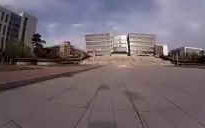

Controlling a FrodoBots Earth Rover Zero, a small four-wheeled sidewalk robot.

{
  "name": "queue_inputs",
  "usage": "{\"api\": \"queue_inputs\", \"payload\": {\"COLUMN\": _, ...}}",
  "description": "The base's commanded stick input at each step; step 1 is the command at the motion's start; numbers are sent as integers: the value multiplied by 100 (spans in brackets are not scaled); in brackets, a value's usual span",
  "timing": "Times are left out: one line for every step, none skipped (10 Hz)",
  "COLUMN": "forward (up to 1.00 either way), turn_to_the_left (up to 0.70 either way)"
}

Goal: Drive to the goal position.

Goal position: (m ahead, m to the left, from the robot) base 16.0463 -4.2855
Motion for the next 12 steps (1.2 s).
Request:
{"api": "queue_inputs", "payload": {"forward": 45, "turn_to_the_left": 0}}
{"api": "queue_inputs", "payload": {"forward": 45, "turn_to_the_left": 0}}
{"api": "queue_inputs", "payload": {"forward": 45, "turn_to_the_left": 0}}
{"api": "queue_inputs", "payload": {"forward": 45, "turn_to_the_left": 0}}
{"api": "queue_inputs", "payload": {"forward": 45, "turn_to_the_left": 0}}
{"api": "queue_inputs", "payload": {"forward": 45, "turn_to_the_left": 0}}
{"api": "queue_inputs", "payload": {"forward": 45, "turn_to_the_left": 0}}
{"api": "queue_inputs", "payload": {"forward": 45, "turn_to_the_left": 0}}
{"api": "queue_inputs", "payload": {"forward": 45, "turn_to_the_left": 0}}
{"api": "queue_inputs", "payload": {"forward": 45, "turn_to_the_left": 0}}
{"api": "queue_inputs", "payload": {"forward": 45, "turn_to_the_left": 0}}
{"api": "queue_inputs", "payload": {"forward": 45, "turn_to_the_left": 0}}
